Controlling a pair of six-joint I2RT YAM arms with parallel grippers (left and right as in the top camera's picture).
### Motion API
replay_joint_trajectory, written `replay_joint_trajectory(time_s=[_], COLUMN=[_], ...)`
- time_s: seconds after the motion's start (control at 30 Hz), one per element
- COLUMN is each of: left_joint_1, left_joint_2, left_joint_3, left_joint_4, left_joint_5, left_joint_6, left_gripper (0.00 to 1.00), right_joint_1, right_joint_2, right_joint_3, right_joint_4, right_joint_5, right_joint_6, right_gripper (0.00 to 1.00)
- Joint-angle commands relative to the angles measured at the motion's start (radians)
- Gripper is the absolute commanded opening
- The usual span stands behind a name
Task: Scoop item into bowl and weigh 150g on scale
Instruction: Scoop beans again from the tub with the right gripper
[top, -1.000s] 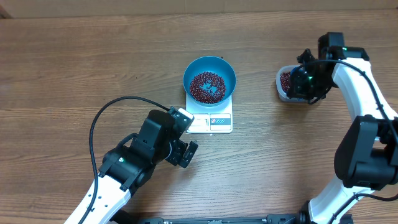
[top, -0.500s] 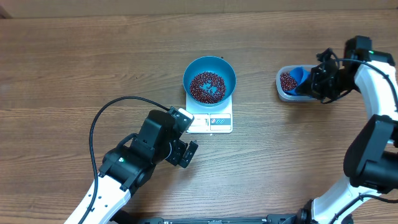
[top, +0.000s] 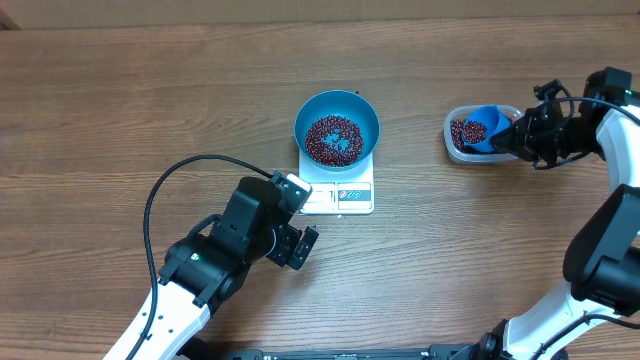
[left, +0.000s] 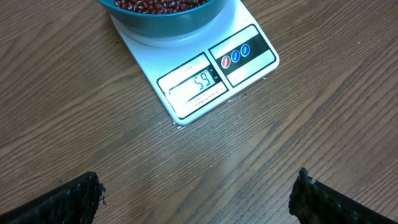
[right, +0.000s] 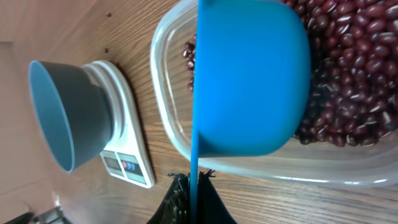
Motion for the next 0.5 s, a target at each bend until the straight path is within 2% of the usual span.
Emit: replay_joint_trajectory(time_s=[0.0, 0.1, 0.3, 0.47], left_joint_1=[-0.004, -0.004, -0.004, -0.004], left_joint_2=[0.002, 0.002, 0.002, 0.002], left_joint_3=[-0.002, -0.002, -0.002, -0.002], left_joint_4=[0.003, 0.003, 0.003, 0.003], left_joint_5=[-0.006, -0.006, -0.006, -0.007], left_joint_6=[0.012, 0.012, 0.012, 0.012], left_gripper=[0.99, 1.00, 1.00, 1.00], right_joint_1=[-0.029, -0.049, -0.087, -0.103], right_joint_2=[0.007, 0.006, 0.006, 0.006], right_joint_3=[-0.006, -0.006, -0.006, 0.005], right_joint_4=[-0.005, -0.025, -0.054, -0.164], right_joint_5=[-0.127, -0.203, -0.221, -0.364], right_joint_6=[-0.038, -0.063, -0.076, -0.222], right_gripper=[0.04, 0.04, 0.04, 0.04])
